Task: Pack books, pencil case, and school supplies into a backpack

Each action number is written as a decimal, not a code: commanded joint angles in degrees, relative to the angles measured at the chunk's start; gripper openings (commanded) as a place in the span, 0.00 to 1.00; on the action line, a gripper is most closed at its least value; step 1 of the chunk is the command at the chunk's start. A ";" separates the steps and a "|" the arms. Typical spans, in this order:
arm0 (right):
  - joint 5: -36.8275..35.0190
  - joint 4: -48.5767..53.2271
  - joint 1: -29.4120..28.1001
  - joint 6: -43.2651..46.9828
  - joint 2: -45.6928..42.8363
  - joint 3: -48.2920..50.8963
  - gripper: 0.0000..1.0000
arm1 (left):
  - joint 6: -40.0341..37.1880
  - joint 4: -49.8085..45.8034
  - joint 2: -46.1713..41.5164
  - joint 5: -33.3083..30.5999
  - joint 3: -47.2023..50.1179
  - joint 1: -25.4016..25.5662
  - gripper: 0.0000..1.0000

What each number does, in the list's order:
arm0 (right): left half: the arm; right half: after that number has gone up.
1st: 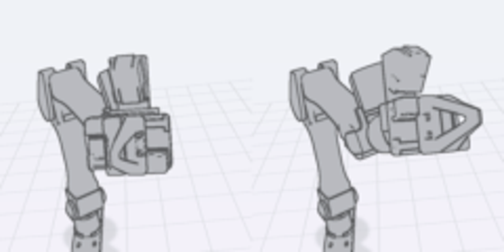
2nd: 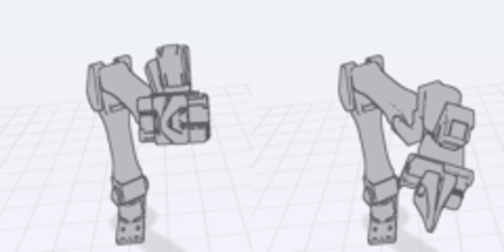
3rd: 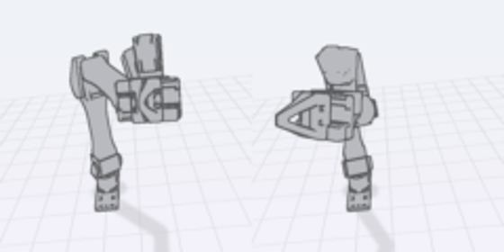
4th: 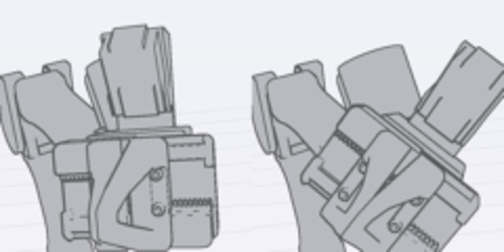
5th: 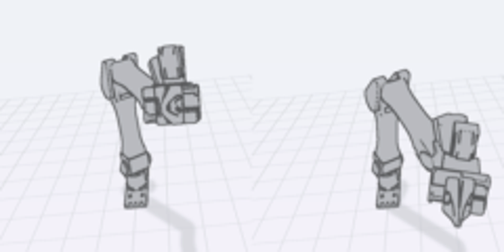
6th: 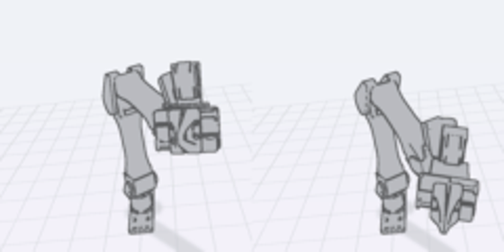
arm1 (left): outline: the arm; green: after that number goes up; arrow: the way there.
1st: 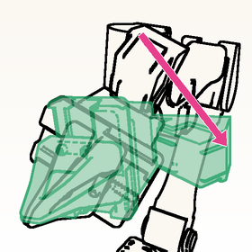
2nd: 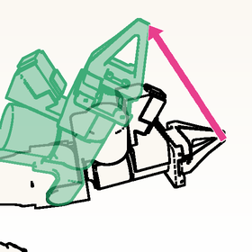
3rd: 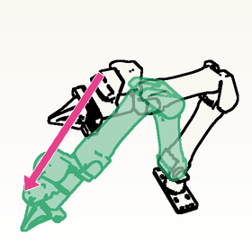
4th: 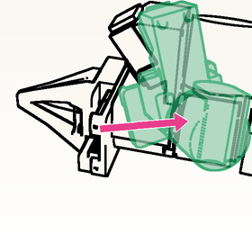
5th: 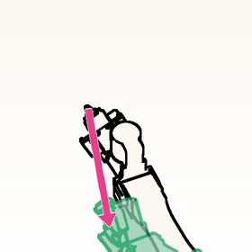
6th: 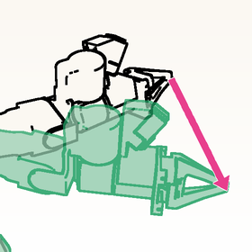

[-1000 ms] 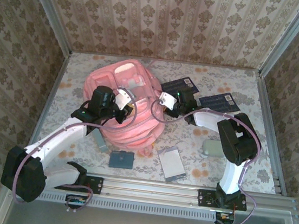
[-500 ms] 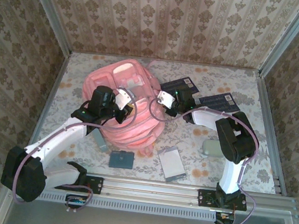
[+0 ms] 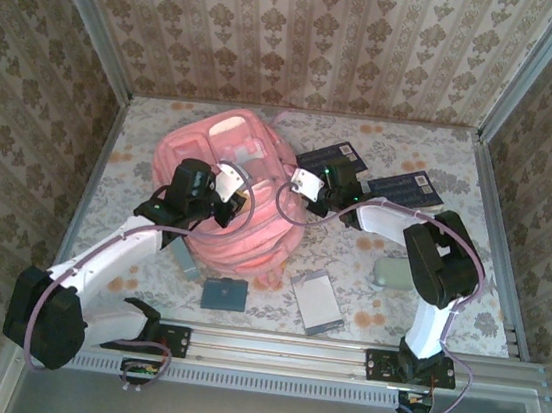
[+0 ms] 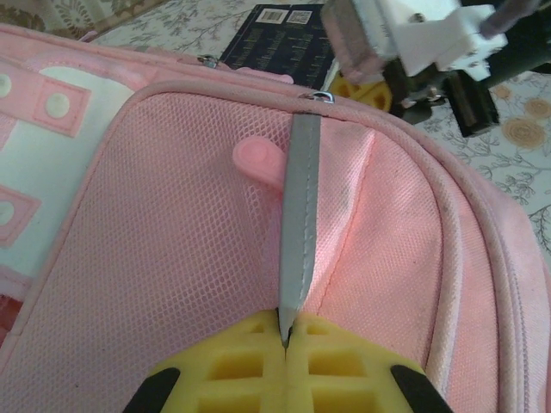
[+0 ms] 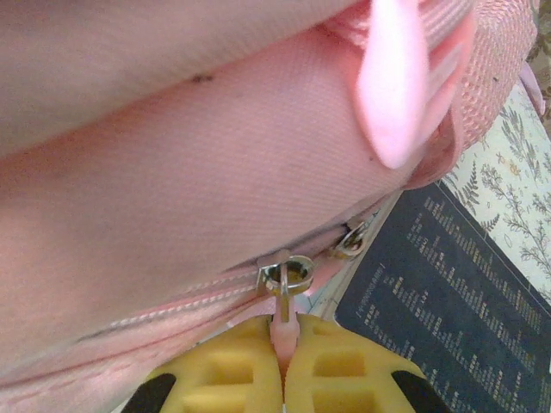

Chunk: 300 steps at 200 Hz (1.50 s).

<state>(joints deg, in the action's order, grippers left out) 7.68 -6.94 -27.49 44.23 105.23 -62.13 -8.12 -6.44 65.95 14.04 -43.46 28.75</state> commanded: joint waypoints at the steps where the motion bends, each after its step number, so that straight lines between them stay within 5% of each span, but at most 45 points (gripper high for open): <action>1: -0.87 4.09 -1.51 2.64 -3.46 1.14 0.00 | 4.93 6.16 0.31 -5.37 -0.83 -0.01 0.00; 155: -4.95 10.76 -8.27 0.07 -12.92 6.43 0.00 | 15.39 8.93 3.30 -8.59 -2.43 -1.76 0.00; 300: -5.57 16.17 -14.23 -2.28 -19.14 6.85 0.00 | 24.84 1.82 7.57 -1.87 -10.09 -6.18 0.00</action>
<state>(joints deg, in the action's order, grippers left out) 1.56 6.46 -40.45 42.02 88.20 -54.76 12.49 -4.67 72.38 11.84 -49.28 24.05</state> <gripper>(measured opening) 0.067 0.050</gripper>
